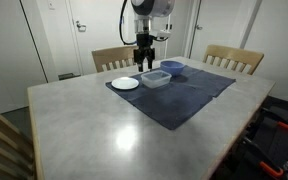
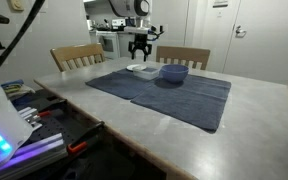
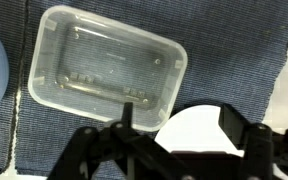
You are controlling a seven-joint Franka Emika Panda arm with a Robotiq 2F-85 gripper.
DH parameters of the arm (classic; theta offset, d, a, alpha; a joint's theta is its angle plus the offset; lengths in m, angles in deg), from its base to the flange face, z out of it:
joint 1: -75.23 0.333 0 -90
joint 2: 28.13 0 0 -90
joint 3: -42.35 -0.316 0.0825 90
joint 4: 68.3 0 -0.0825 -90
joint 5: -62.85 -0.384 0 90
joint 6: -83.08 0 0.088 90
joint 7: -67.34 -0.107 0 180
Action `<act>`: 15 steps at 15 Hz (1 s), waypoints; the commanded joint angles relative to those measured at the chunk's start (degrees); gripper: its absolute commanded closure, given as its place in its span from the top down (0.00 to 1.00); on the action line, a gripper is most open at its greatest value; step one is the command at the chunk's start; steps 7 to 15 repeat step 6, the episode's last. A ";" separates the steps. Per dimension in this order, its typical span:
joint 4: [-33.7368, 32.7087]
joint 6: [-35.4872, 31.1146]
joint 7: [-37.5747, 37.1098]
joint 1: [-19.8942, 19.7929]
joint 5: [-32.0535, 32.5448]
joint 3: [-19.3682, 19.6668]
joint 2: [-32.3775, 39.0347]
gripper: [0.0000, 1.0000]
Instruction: Pick the clear bowl and pour its contents into the blue bowl
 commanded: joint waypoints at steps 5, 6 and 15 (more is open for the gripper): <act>-0.20 4.34 -1.21 -0.49 -0.05 -0.30 -2.69 1.00; 0.14 3.76 -1.61 -0.56 -0.16 -0.22 -3.09 1.00; 0.14 3.76 -1.61 -0.56 -0.16 -0.22 -3.09 1.00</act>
